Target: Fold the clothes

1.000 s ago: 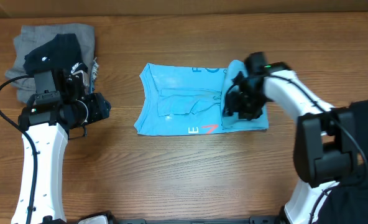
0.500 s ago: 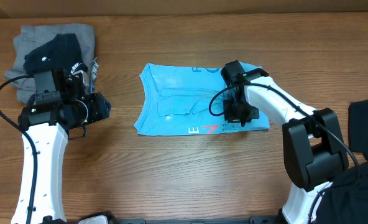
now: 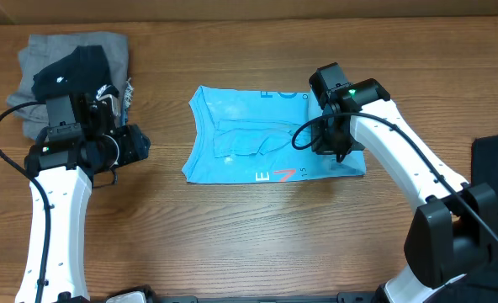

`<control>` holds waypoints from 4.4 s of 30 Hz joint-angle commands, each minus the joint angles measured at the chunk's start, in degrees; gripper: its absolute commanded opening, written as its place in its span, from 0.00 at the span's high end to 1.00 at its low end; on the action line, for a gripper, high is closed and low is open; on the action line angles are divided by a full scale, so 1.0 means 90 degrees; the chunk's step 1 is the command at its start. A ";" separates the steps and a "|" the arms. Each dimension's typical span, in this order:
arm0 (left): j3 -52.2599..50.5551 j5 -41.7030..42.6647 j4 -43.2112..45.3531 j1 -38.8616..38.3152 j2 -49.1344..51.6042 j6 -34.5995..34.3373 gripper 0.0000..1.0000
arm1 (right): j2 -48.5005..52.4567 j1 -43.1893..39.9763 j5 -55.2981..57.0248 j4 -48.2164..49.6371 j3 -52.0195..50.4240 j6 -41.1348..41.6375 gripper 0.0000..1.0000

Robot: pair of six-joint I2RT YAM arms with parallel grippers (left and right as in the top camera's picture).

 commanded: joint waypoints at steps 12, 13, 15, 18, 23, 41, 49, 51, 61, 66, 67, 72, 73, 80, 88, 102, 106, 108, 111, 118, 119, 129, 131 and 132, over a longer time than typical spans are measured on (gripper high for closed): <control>0.0092 0.0097 0.0053 -0.0078 -0.0090 0.0177 0.39 | -0.0053 -0.0146 0.0095 0.0585 -0.0187 0.0265 0.79; 0.0092 0.0206 0.0053 -0.0153 -0.0039 0.0299 0.38 | -0.0058 -0.0257 -0.0075 0.0695 -0.0187 0.0355 0.74; 0.0092 0.0454 0.0085 -0.0357 0.0109 0.0430 0.37 | -0.0056 -0.0648 -0.0682 0.0964 -0.0187 0.0525 0.71; 0.0092 0.0690 0.0294 -0.0806 0.0505 0.0464 0.29 | -0.0056 -0.1362 -0.1940 0.1372 -0.0187 0.0510 0.64; 0.0092 0.0709 0.1090 -0.1518 0.1518 0.0449 0.22 | -0.0056 -0.2222 -0.3810 0.1722 -0.0189 -0.0216 0.64; 0.0107 0.0974 0.2980 -0.1865 0.4150 -0.0078 0.18 | -0.0036 -0.2064 -0.3735 0.1287 -0.0248 -0.0719 0.63; 0.0107 0.1263 0.3276 -0.2290 0.4682 -0.0245 0.20 | -0.0036 -0.2064 -0.3638 0.1287 -0.0250 -0.0716 0.64; 0.0107 0.1241 0.3296 -0.2317 0.4692 -0.0296 0.24 | -0.0036 -0.2064 -0.3640 0.1285 -0.0248 -0.0716 0.64; 0.0112 0.1608 0.3381 -0.2302 0.4692 -0.0488 0.93 | -0.0036 -0.2064 -0.3470 0.1282 -0.0248 -0.0712 0.64; 0.0389 0.1734 0.2569 -0.2023 0.4641 -0.0248 0.96 | -0.0036 -0.2064 -0.3451 0.1263 -0.0248 -0.0712 0.64; 0.0503 0.1712 0.2285 -0.1914 0.4607 -0.0158 0.96 | -0.0036 -0.2064 -0.3451 0.1251 -0.0248 -0.0712 0.64; 0.1358 0.1122 0.0517 -0.1081 0.4187 0.0148 0.96 | -0.0036 -0.2064 -0.3453 0.1202 -0.0248 -0.0712 0.65; 0.1552 0.0962 0.0182 -0.0894 0.4063 0.0279 0.96 | -0.0036 -0.2064 -0.3453 0.1202 -0.0248 -0.0712 0.65; 0.2905 -0.0032 -0.1503 -0.0228 0.3240 0.0648 0.96 | -0.0036 -0.2064 -0.3453 0.1217 -0.0248 -0.0707 0.65; 0.3677 0.0017 -0.1851 -0.1226 0.2987 0.0274 0.96 | -0.0036 -0.2064 -0.3453 0.1222 -0.0248 -0.0707 0.65; 0.3672 -0.1710 -0.1214 -0.4537 0.3249 -0.0959 0.93 | -0.0036 -0.2064 -0.3453 0.1222 -0.0248 -0.0709 0.65; 0.3672 -0.1863 -0.1163 -0.4891 0.3638 -0.1081 0.55 | -0.0036 -0.2064 -0.3453 0.1212 -0.0248 -0.0709 0.65; 0.3674 -0.1853 -0.1154 -0.4937 0.3813 -0.1078 0.51 | -0.0036 -0.2064 -0.3453 0.1212 -0.0248 -0.0709 0.65; 0.3718 -0.1851 -0.1212 -0.4886 0.3806 -0.1081 0.42 | -0.0036 -0.2064 -0.3456 0.1207 -0.0248 -0.0712 0.64; 0.4690 -0.2183 -0.2210 -0.4218 0.3599 -0.1073 0.38 | -0.0036 -0.1996 -0.3480 0.1209 -0.0248 -0.0877 0.60; 0.4755 -0.2312 -0.2361 -0.4085 0.3594 -0.1073 0.39 | -0.0036 -0.1965 -0.3475 0.1209 -0.0248 -0.0886 0.59; 0.3776 -0.1506 -0.1977 -0.2844 0.4240 -0.0726 0.96 | -0.0036 -0.1838 -0.3470 0.1287 -0.0248 -0.0879 0.59; 0.3572 -0.0920 -0.1729 -0.2827 0.4444 -0.0471 0.96 | -0.0036 -0.1838 -0.3470 0.1285 -0.0248 -0.0879 0.59; 0.3492 -0.0682 -0.1634 -0.2829 0.4551 -0.0444 0.96 | -0.0036 -0.1838 -0.3470 0.1285 -0.0248 -0.0879 0.59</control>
